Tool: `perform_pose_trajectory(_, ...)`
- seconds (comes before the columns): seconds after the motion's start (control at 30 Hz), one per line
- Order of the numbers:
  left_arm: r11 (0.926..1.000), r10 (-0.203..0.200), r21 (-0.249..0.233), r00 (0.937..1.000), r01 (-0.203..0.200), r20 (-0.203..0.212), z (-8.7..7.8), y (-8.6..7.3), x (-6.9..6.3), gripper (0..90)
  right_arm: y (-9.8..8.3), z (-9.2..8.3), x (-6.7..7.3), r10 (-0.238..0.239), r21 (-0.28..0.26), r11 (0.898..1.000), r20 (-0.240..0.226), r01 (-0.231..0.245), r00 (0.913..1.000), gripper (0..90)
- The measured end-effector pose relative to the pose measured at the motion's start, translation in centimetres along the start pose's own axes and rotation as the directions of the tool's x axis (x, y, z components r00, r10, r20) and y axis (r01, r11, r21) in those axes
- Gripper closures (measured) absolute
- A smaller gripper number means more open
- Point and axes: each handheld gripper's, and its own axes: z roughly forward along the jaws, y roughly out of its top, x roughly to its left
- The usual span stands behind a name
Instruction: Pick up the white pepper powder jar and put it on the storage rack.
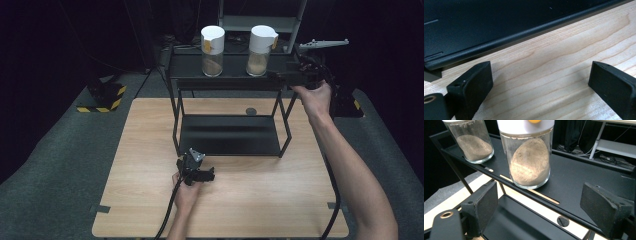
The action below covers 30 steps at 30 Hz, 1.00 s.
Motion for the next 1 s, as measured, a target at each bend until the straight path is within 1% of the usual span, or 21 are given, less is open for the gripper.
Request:
perform_pose_trajectory(0.6, 1.0, 0.0, -0.001, 1.0, 0.0, 0.0, 0.0, 0.0, 0.0, 5.4, -1.4, -0.8, -0.3, 0.007, -0.011, 1.0, -0.022, -0.007, 0.9997, 14.7)
perform_pose_trajectory(0.8, 1.0, 0.0, -0.001, 1.0, 0.0, 0.0, 0.0, 0.0, 0.0, 5.4, -2.2, -1.2, -0.5, 0.006, -0.013, 1.0, -0.025, -0.006, 0.9997, 14.7)
perform_pose_trajectory(0.83, 1.0, 0.001, 0.0, 1.0, -0.001, 0.0, 0.0, 0.0, 0.0, 5.4, -2.5, -1.3, -0.7, 0.014, -0.018, 1.0, -0.027, -0.015, 0.9995, 14.9)
perform_pose_trajectory(1.0, 1.0, 0.002, 0.0, 1.0, -0.002, 0.0, 0.0, 0.0, 0.0, 5.4, -3.0, -1.5, -0.9, 0.02, -0.017, 1.0, -0.028, -0.02, 0.9994, 14.9)
